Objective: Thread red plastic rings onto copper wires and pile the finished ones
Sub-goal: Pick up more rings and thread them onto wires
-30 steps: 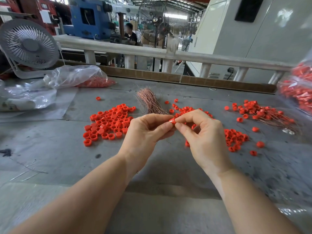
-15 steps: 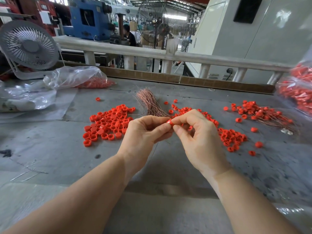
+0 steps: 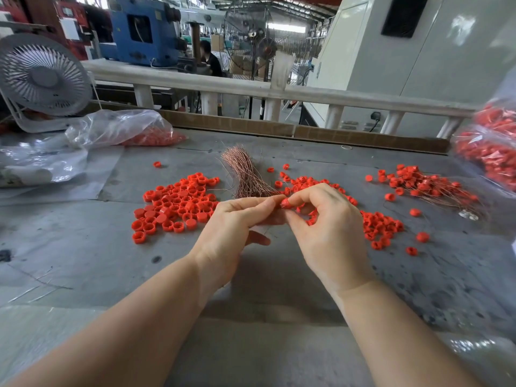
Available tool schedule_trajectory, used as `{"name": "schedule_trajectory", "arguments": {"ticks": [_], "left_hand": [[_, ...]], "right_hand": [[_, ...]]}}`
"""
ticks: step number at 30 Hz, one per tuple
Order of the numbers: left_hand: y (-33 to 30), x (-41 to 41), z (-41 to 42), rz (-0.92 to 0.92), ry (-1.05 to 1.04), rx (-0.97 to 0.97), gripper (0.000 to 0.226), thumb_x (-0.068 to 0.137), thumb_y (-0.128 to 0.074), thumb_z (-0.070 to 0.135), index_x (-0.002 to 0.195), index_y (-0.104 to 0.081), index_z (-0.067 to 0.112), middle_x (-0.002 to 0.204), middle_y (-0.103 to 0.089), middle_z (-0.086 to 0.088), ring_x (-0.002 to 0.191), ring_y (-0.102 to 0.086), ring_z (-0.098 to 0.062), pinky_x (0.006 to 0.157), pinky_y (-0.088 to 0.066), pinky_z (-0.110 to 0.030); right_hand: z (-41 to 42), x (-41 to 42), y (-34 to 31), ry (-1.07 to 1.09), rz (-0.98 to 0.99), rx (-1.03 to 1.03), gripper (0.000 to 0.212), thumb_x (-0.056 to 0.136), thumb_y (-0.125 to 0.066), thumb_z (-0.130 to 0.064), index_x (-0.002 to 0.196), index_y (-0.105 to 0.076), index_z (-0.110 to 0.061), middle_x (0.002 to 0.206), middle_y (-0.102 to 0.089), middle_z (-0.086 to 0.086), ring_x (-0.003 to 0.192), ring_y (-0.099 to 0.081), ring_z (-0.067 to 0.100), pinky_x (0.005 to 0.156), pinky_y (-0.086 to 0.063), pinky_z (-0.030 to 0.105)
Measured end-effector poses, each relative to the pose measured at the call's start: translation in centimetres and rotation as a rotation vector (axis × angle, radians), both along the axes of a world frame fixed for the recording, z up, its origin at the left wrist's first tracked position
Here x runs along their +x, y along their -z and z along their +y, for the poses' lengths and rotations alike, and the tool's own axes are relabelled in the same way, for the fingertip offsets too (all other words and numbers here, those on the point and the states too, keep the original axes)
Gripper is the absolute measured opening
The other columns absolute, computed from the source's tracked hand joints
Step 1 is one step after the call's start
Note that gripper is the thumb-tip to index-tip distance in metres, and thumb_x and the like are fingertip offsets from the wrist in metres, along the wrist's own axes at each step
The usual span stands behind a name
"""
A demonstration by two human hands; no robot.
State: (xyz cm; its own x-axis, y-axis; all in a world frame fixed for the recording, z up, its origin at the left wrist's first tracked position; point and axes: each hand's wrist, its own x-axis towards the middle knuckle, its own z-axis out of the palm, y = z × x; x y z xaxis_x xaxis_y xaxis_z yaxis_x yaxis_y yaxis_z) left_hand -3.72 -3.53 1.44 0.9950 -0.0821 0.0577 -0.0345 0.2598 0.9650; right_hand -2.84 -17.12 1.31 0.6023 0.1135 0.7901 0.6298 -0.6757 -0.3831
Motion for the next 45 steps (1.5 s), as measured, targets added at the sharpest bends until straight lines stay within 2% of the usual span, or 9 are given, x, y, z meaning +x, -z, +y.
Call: {"name": "schedule_trajectory", "arguments": {"ticks": [8,19,22,25,29,31,37,41,45], "left_hand": [[-0.1,-0.1,-0.1,-0.011,-0.006,0.051,0.021,0.089,-0.054,0.011,0.09,-0.074,0.015,0.071,-0.068,0.007,0.07,-0.052,-0.007,0.047,-0.039,-0.014],[0.4,0.1,0.0,-0.013,0.008,0.005,0.02,0.087,-0.056,0.01,0.083,-0.075,0.013,0.068,-0.066,0.002,0.063,-0.057,-0.005,0.047,-0.042,-0.016],[0.5,0.3,0.0,0.011,0.011,-0.021,0.011,0.078,-0.065,0.022,0.077,-0.072,0.014,0.069,-0.067,0.0,0.062,-0.058,-0.006,0.047,-0.044,-0.016],[0.7,0.4,0.0,0.006,0.003,-0.019,0.023,0.062,-0.07,0.031,0.077,-0.07,0.015,0.068,-0.067,0.001,0.06,-0.058,-0.005,0.048,-0.045,-0.016],[0.9,0.6,0.1,-0.005,-0.007,-0.039,0.027,0.054,-0.073,0.029,0.076,-0.067,0.013,0.063,-0.064,0.001,0.058,-0.057,-0.005,0.049,-0.044,-0.015],[1.0,0.7,0.1,-0.009,0.005,-0.071,0.024,0.055,-0.072,0.024,0.076,-0.068,0.013,0.064,-0.065,0.0,0.059,-0.058,-0.006,0.051,-0.045,-0.014],[1.1,1.1,0.1,-0.066,0.003,-0.225,0.021,0.057,-0.067,0.004,0.075,-0.071,0.014,0.069,-0.07,0.0,0.062,-0.062,-0.006,0.06,-0.051,-0.015],[1.1,1.2,0.3,-0.099,-0.006,-0.239,0.03,0.059,-0.066,0.002,0.088,-0.065,0.01,0.071,-0.071,0.0,0.065,-0.065,-0.008,0.066,-0.054,-0.017],[1.2,1.1,0.3,-0.122,0.004,-0.234,0.028,0.061,-0.065,0.002,0.088,-0.065,0.011,0.074,-0.072,-0.001,0.071,-0.067,-0.009,0.068,-0.054,-0.018]], "right_hand": [[-0.1,0.1,-0.1,0.026,-0.014,-0.047,0.006,0.077,-0.069,-0.006,0.074,-0.064,-0.004,0.071,-0.061,0.005,0.064,-0.056,0.021,0.06,-0.047,0.032],[0.1,-0.2,-0.2,0.046,-0.056,-0.129,0.01,0.074,-0.071,-0.003,0.071,-0.061,-0.002,0.068,-0.059,0.008,0.062,-0.053,0.021,0.062,-0.035,0.018],[0.1,-0.1,-0.1,0.009,-0.064,-0.173,0.008,0.075,-0.067,-0.009,0.072,-0.062,-0.002,0.071,-0.061,0.007,0.067,-0.056,0.025,0.065,-0.042,0.029],[0.0,-0.2,-0.2,-0.029,-0.071,-0.146,0.006,0.074,-0.067,-0.009,0.079,-0.063,-0.006,0.073,-0.063,0.003,0.07,-0.057,0.023,0.063,-0.048,0.036],[0.1,-0.3,0.0,-0.109,-0.009,-0.034,0.04,0.075,-0.072,-0.003,0.099,-0.048,-0.024,0.081,-0.066,-0.005,0.073,-0.056,0.008,0.066,-0.045,0.019],[0.0,-0.1,0.1,-0.14,0.011,-0.002,0.044,0.075,-0.071,-0.002,0.1,-0.045,-0.027,0.084,-0.067,-0.005,0.074,-0.056,0.006,0.068,-0.041,0.011],[0.1,0.3,0.3,-0.167,0.087,0.179,0.033,0.076,-0.068,0.002,0.097,-0.058,-0.022,0.086,-0.065,-0.007,0.078,-0.059,0.002,0.069,-0.041,0.008],[0.0,0.4,0.3,-0.154,0.086,0.186,0.019,0.078,-0.059,-0.005,0.092,-0.063,-0.016,0.083,-0.065,-0.006,0.075,-0.059,0.005,0.069,-0.041,0.01],[0.2,0.3,0.2,-0.182,0.13,0.187,0.013,0.078,-0.06,-0.011,0.088,-0.065,-0.017,0.079,-0.064,-0.009,0.071,-0.056,0.001,0.067,-0.038,0.007]]}}
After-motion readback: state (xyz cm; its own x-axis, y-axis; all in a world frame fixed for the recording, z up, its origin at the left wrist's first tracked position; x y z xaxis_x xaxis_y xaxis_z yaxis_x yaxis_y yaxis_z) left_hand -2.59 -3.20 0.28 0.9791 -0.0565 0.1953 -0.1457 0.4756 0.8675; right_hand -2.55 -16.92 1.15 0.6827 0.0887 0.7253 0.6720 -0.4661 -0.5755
